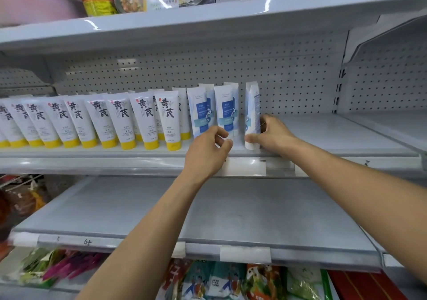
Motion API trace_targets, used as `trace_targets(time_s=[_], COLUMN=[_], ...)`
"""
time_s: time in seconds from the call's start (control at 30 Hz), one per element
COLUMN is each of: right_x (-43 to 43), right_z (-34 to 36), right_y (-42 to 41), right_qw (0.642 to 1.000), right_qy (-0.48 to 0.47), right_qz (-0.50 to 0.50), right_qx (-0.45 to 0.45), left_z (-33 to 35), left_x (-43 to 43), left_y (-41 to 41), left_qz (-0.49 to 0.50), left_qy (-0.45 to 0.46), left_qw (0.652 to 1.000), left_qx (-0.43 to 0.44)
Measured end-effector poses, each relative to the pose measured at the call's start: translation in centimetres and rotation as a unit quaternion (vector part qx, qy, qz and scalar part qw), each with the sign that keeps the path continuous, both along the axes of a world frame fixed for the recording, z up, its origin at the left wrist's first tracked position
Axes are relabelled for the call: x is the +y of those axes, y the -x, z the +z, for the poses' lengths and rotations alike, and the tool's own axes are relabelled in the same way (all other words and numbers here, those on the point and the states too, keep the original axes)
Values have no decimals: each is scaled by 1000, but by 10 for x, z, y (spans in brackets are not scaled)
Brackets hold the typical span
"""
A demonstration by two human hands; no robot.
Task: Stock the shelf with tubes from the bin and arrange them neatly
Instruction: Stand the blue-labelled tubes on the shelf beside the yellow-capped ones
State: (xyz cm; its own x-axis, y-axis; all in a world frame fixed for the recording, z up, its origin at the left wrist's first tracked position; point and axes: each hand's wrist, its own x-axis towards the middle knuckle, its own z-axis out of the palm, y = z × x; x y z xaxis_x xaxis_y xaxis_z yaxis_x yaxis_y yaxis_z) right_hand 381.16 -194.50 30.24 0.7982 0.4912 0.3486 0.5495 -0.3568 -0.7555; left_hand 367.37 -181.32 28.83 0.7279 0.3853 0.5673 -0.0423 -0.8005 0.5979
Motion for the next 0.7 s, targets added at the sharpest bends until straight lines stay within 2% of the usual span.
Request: trace_targets(time_s=[0.43,0.57,0.7], right_x=[-5,-23,-39], right_z=[3,5,1], right_y=[6,29,60], right_qw=[999,987,965], right_qy=[37,73,98], right_qz=[-32,-97,-88], right_qx=[-2,-108,-226], left_z=[2,-3,-9], left_x=[4,-1,-6], left_y=[2,17,35], left_qz=[6,10,13], left_qy=[-47,-50,-63], left_qw=[999,999,998], left_qx=[15,-5,12])
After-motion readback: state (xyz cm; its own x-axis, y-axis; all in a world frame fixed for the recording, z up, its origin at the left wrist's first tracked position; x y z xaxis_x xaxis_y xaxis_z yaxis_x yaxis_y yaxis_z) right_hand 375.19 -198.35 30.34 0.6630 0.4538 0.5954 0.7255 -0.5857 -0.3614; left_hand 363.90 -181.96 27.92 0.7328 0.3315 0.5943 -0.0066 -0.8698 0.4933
